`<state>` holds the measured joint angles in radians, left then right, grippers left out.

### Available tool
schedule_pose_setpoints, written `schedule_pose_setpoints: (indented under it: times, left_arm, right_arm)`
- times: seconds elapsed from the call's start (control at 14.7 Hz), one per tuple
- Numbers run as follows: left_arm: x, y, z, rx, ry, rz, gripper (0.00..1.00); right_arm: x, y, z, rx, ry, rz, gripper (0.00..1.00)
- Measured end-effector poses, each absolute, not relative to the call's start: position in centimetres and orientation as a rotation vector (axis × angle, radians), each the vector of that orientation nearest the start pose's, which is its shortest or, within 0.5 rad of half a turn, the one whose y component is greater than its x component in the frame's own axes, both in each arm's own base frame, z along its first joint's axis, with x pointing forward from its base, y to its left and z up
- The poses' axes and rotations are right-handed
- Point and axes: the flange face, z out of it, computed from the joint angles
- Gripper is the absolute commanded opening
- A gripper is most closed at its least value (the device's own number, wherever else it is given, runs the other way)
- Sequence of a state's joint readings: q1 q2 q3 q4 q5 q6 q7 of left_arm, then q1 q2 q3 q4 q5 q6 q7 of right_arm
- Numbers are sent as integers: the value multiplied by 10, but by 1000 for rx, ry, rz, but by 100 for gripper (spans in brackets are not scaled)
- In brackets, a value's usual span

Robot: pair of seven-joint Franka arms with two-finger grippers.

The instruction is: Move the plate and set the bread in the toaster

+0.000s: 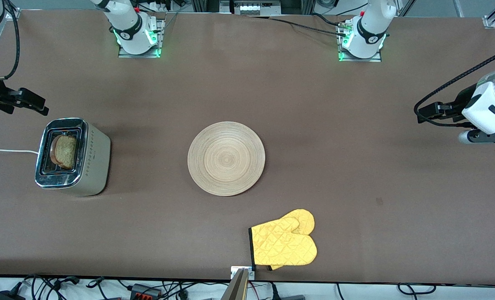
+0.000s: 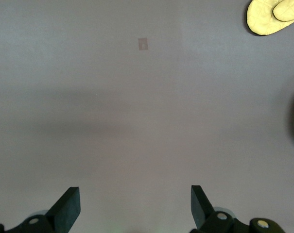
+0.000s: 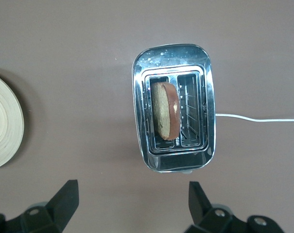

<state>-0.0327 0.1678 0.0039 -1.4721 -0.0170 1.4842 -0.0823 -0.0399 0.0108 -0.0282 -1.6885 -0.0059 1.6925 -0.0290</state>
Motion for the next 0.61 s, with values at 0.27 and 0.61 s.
schedule_pose_setpoints:
  times: [0.27,0.61]
  left_arm:
    - [596,-20,560,-3146,-87,252,100]
    - [597,-18,556,-3145,-95,258,100]
  right_arm:
    - [563,-37,573,-3147,56,13,100]
    - [563,-37,572,-3147,55,20,100]
